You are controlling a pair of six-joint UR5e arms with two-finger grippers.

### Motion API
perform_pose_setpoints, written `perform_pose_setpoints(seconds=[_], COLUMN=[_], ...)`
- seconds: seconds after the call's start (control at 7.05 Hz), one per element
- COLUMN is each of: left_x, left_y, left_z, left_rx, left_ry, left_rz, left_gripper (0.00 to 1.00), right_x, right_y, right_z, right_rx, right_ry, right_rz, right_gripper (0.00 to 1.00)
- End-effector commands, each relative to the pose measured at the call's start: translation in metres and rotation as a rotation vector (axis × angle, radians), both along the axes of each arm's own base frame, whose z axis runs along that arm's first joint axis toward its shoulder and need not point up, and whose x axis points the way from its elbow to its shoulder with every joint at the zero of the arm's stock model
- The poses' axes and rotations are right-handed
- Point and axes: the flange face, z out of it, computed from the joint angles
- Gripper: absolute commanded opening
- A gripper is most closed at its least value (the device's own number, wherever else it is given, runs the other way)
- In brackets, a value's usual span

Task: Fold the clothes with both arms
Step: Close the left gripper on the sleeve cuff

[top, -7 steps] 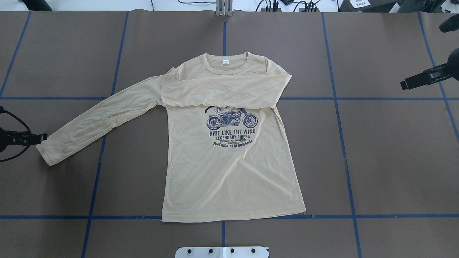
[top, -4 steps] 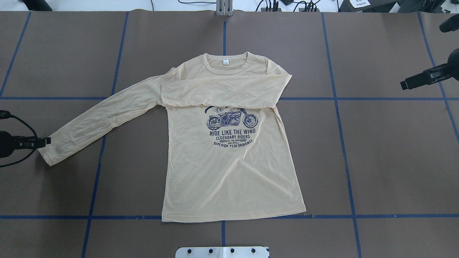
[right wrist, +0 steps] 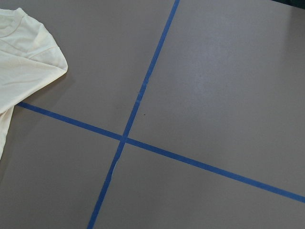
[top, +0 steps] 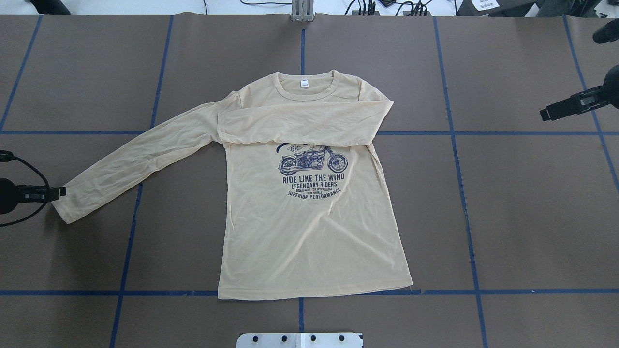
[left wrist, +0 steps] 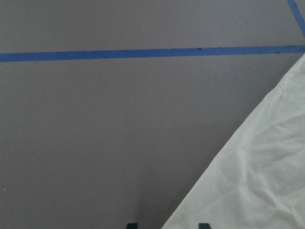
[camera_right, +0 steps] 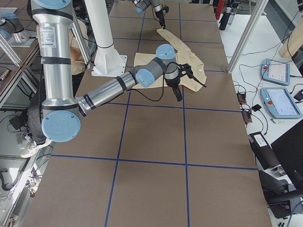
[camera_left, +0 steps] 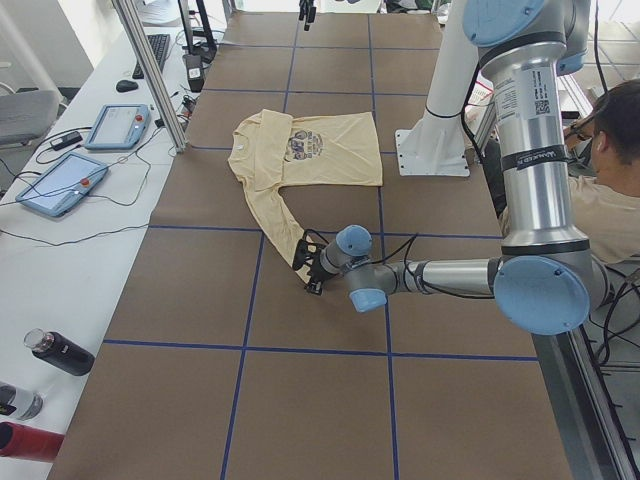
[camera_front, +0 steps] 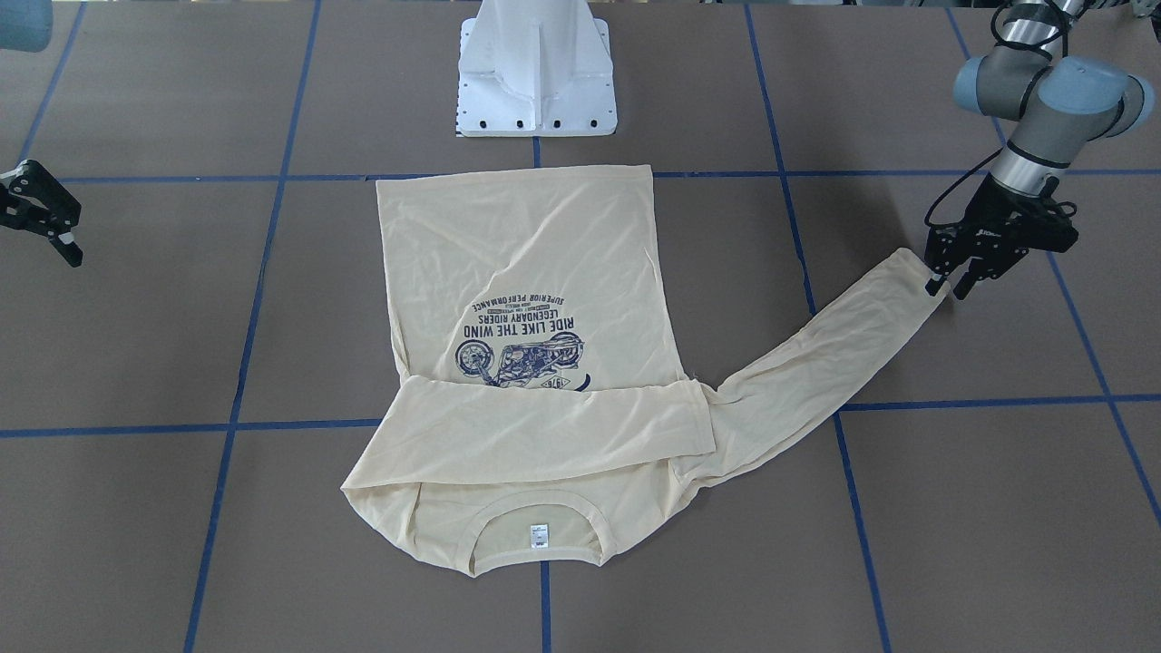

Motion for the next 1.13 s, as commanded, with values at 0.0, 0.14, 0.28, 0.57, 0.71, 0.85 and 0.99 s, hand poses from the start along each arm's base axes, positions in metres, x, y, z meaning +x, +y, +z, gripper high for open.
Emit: perform_pose_setpoints(seconds=[0.0,0.14,0.28,0.57,0.71,0.85,0.99], left_x=[-0.0004,-0.0010,-0.0010,-0.0008,-0.0014,-0.0030,-0.0035], left_y=[0.0015,0.0020,0.0029,0.0037,0.0042,0.0057,0.0062], left_z=[0.0005,0.0009,0.0016,0.0015,0.0021,0.0051,0.0055], left_rx=[-0.002,-0.002,-0.003,-0.002,0.008,0.005,0.006], left_ry=[0.000,0.000,-0.001,-0.002,-0.009,-0.016,-0.016], left_rz=[0.004,0.004,0.005,0.008,0.016,0.017,0.018], left_gripper=[0.45,0.45,0.45,0.45,0.45,0.45,0.45], right_x=[-0.0001,0.0000,0.0000,0.0001,0.0003,0.0004,0.0006], right_y=[-0.0002,0.0001,0.0001,0.0000,0.0006,0.0009,0.0012], right_z=[0.0005,-0.0002,-0.0002,-0.0002,-0.0017,-0.0024,-0.0017], right_rx=[-0.002,-0.006,-0.006,-0.006,-0.003,-0.003,-0.004], right_ry=[0.000,-0.003,-0.003,-0.002,-0.004,-0.005,-0.004], right_rz=[0.001,0.006,0.006,0.007,0.006,0.007,0.007], right_gripper=[1.00,1.00,1.00,1.00,1.00,1.00,1.00])
